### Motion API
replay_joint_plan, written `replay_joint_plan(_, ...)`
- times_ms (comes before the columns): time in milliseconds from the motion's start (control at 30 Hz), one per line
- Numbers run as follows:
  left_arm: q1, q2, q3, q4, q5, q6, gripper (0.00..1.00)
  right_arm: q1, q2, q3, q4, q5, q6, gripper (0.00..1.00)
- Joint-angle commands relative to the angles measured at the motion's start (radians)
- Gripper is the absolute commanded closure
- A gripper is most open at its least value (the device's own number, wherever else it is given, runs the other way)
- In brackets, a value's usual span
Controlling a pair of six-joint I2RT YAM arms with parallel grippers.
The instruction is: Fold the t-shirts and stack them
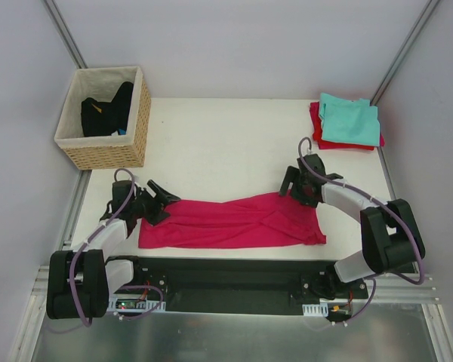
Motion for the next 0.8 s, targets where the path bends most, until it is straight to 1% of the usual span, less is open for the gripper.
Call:
replay_joint_plan(0,0.063,0.016,0.035,-0.034,-0.064,0.048,0.22,-0.056,0.031,-0.016,0.001,0.006,-0.009,0.13)
replay_joint_plan(100,0.109,0.026,0.044,-0.037,-0.035,0.077,0.22,-0.064,0.029,-0.018,-0.002,0.021,-0.011,0.13)
replay_joint_plan(233,0.14,0.032,0.058,-0.042,-0.027,0.088,0.23,-0.072,0.035,-0.007,-0.01,0.046,-0.009,0.14)
replay_joint_plan(367,0.151,0.045,0.091,-0.042,-0.032,0.085,0.23,-0.076,0.044,0.057,-0.024,0.053,-0.012,0.13)
replay_joint_plan(467,0.151,0.029,0.128,-0.036,0.014,0.06,0.23,-0.073,0.032,0.135,-0.051,0.029,-0.032,0.14)
replay_joint_plan(667,0.149,-0.162,0.22,-0.048,0.146,-0.004,0.21,-0.023,-0.124,0.248,-0.155,0.009,-0.069,0.14)
replay_joint_plan(700,0.145,-0.208,0.242,-0.05,0.161,-0.025,0.2,0.006,-0.146,0.26,-0.177,0.015,-0.071,0.14)
replay_joint_plan(767,0.132,-0.247,0.259,-0.065,0.197,-0.036,0.2,0.051,-0.205,0.26,-0.197,0.02,-0.06,0.13)
